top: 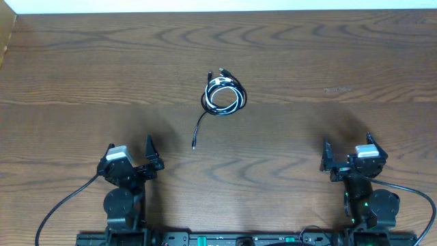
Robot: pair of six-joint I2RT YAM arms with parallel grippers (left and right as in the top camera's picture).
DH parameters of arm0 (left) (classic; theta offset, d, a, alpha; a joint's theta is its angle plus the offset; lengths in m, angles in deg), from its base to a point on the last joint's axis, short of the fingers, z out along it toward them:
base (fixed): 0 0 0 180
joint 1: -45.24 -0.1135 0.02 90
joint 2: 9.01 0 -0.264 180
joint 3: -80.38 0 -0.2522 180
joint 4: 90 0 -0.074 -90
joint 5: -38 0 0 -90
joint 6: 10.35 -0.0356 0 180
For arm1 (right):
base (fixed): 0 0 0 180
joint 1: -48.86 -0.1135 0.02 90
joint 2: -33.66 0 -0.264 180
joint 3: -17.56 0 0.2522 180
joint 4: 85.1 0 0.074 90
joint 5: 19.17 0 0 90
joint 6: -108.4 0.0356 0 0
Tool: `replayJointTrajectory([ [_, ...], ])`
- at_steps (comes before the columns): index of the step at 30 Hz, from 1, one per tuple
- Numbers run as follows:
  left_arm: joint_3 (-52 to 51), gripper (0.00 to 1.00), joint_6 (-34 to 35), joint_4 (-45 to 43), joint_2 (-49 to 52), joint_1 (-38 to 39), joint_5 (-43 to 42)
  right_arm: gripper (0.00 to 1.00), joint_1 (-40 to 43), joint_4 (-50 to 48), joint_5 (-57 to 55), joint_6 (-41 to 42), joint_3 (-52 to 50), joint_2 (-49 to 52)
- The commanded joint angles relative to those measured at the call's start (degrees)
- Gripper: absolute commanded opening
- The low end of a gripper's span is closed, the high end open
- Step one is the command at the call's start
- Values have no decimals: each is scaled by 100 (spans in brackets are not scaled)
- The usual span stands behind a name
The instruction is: Untangle cables
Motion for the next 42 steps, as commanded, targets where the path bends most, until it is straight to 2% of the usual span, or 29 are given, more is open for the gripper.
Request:
replayJointTrajectory([
  [1,516,98,46,151,468,-17,129,99,22,138,131,-28,376,17],
  [8,1637,98,42,487,1652,-17,63,99,22,699,216,-31,1019,442],
  [14,2747,98,39,1091,2704,-17,39,99,22,988,553,-31,1773,1276],
  [21,4138,98,-129,2100,4065,-17,-697,99,22,1668,964,-31,3077,2769],
  [26,5770,98,-129,3436,5816,48,-1480,99,22,2535,1335,-31,4500,4253],
  [29,6618,98,-140,4019,6712,315,-1685,99,22,3069,1547,-31,5285,5056],
  [34,7943,98,-407,4719,8157,1174,-1679,99,22,4063,1930,-33,6555,6308],
  [38,8397,98,-402,4581,9012,1834,-1875,99,22,4446,2079,-31,7191,7001],
  [42,8395,98,-404,4391,9554,2260,-2382,99,22,4435,2192,57,7230,7307],
])
